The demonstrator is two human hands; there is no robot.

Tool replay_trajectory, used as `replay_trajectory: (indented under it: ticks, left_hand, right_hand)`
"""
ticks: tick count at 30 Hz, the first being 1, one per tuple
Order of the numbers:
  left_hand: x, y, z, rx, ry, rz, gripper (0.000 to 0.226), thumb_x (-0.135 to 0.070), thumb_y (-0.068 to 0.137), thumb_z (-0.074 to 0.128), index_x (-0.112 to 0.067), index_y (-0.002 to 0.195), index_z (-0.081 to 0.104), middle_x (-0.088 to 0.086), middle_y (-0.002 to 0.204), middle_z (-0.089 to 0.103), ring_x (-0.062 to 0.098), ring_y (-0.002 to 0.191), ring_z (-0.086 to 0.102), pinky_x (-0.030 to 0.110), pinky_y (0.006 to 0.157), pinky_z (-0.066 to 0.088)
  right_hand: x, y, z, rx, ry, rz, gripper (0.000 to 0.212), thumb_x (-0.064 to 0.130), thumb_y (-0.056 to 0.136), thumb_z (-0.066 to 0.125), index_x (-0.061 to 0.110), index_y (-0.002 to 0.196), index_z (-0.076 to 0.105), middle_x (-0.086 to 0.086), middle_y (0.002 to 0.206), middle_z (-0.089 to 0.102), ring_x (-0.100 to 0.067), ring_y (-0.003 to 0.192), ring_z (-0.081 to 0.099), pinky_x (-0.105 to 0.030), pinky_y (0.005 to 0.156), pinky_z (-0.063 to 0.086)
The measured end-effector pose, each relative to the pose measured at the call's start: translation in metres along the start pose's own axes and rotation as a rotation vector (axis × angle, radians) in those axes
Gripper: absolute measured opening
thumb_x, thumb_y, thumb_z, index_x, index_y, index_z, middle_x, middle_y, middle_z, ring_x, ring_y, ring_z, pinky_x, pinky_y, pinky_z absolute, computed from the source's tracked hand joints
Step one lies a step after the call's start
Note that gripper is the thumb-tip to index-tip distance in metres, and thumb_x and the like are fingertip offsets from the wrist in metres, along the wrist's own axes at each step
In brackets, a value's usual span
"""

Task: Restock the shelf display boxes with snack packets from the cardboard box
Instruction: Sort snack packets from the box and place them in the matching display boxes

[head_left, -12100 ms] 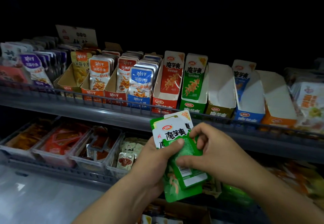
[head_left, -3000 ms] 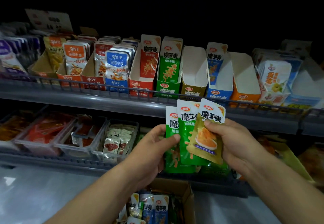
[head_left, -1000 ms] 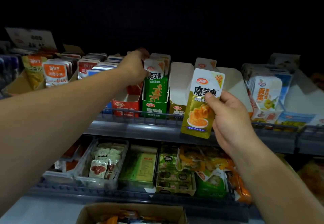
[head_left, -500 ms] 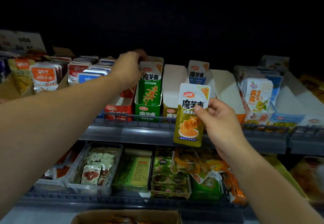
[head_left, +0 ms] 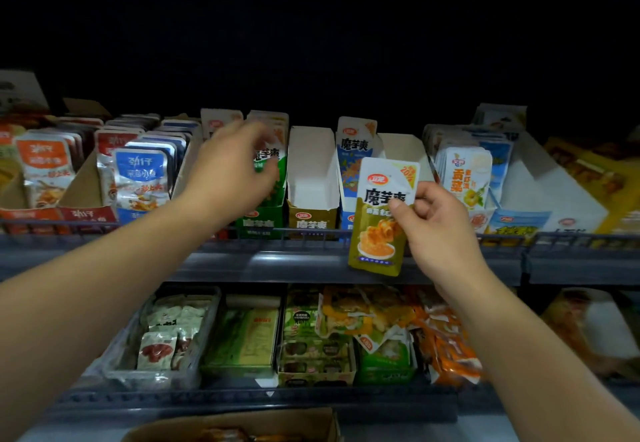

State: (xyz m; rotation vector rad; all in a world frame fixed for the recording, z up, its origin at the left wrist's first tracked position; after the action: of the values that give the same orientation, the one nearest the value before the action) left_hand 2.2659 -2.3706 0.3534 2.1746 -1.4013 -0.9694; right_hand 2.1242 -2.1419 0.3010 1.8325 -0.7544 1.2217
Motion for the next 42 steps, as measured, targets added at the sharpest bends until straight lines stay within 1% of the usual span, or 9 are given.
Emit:
replay_trajectory:
  ticks: [6,12,16,19,22,25,30,35,42]
  left_hand:
    - [-0.011,-0.037,0.014,0.145,0.057,0.054,0.033,-0.030,0.096,0.065,-0.017,0.126,0.064,0.005,0.121,0.066,0.030,0.115,0.059,0.053,0.101,0.048]
    - [-0.016,-0.046,0.024,0.237,-0.009,0.030,0.035,-0.033,0.097,0.064,-0.022,0.130,0.062,0.001,0.129,0.062,0.025,0.122,0.057,0.051,0.105,0.046]
    - [-0.012,-0.044,0.028,0.252,-0.042,-0.024,0.033,-0.035,0.098,0.062,-0.025,0.129,0.064,0.001,0.131,0.060,0.024,0.125,0.054,0.049,0.107,0.044]
    - [-0.009,-0.045,0.029,0.285,-0.045,-0.048,0.028,-0.037,0.099,0.060,-0.028,0.124,0.068,0.004,0.136,0.057,0.024,0.132,0.049,0.051,0.110,0.042]
    - [-0.005,-0.046,0.030,0.311,-0.098,-0.062,0.024,-0.036,0.100,0.060,-0.030,0.120,0.071,0.005,0.139,0.056,0.024,0.136,0.047,0.052,0.113,0.039]
    - [-0.001,-0.043,0.030,0.302,-0.166,-0.086,0.018,-0.031,0.099,0.061,-0.029,0.113,0.073,0.005,0.136,0.058,0.023,0.135,0.047,0.050,0.113,0.039]
    - [0.000,-0.043,0.034,0.305,-0.181,-0.078,0.014,-0.029,0.099,0.061,-0.028,0.108,0.072,0.004,0.131,0.061,0.023,0.132,0.050,0.050,0.111,0.040]
    - [0.001,-0.044,0.036,0.283,-0.218,-0.085,0.012,-0.027,0.098,0.062,-0.025,0.104,0.072,-0.004,0.115,0.060,0.021,0.124,0.053,0.051,0.110,0.041]
    - [0.001,-0.046,0.036,0.259,-0.235,-0.084,0.009,-0.027,0.098,0.062,-0.026,0.101,0.071,-0.005,0.115,0.057,0.022,0.128,0.050,0.050,0.111,0.039]
  right_hand:
    - [-0.005,0.005,-0.025,-0.074,0.001,-0.002,0.030,0.018,0.099,0.061,0.023,0.125,0.048,0.005,0.097,0.077,-0.008,0.090,0.074,-0.040,0.083,0.059]
    - [0.023,0.023,-0.036,-0.125,-0.060,-0.133,0.037,0.016,0.097,0.065,0.027,0.121,0.040,0.009,0.092,0.074,-0.004,0.086,0.073,-0.030,0.073,0.057]
    - [0.052,0.051,-0.014,-0.091,-0.058,-0.244,0.047,0.007,0.093,0.068,0.022,0.127,0.040,0.007,0.100,0.071,-0.010,0.097,0.071,-0.019,0.066,0.057]
    - [0.067,0.077,0.015,-0.025,-0.080,-0.309,0.060,0.002,0.091,0.069,0.018,0.141,0.037,-0.003,0.111,0.070,-0.010,0.100,0.069,-0.025,0.073,0.060]
    - [0.073,0.101,0.040,0.014,-0.176,-0.331,0.050,0.007,0.095,0.065,0.015,0.139,0.043,-0.007,0.120,0.067,-0.019,0.111,0.066,-0.042,0.089,0.059]
    - [0.075,0.117,0.060,0.067,-0.244,-0.349,0.041,0.009,0.099,0.060,0.013,0.138,0.048,-0.009,0.131,0.062,-0.023,0.122,0.059,-0.047,0.098,0.054]
    - [0.064,0.133,0.092,0.215,-0.457,-0.330,0.029,0.014,0.102,0.055,0.011,0.130,0.057,-0.012,0.123,0.062,-0.029,0.113,0.062,-0.036,0.083,0.058]
    - [0.058,0.149,0.103,0.176,-0.747,-0.378,0.026,0.025,0.099,0.062,0.018,0.124,0.064,-0.008,0.120,0.065,-0.014,0.096,0.056,-0.026,0.077,0.044]
    - [0.051,0.168,0.103,0.069,-0.889,-0.383,0.026,0.026,0.092,0.070,0.019,0.116,0.067,-0.009,0.120,0.066,-0.027,0.103,0.063,-0.036,0.082,0.054]
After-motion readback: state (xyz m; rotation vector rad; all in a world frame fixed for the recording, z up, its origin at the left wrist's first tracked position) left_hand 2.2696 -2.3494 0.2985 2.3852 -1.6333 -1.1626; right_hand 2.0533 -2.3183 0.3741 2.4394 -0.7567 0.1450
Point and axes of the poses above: each hand's wrist, its own y-axis towards the middle knuckle, its own z-axis out of the palm, x = y × z, the point moved 6 cm from there along y, towards the middle knuckle
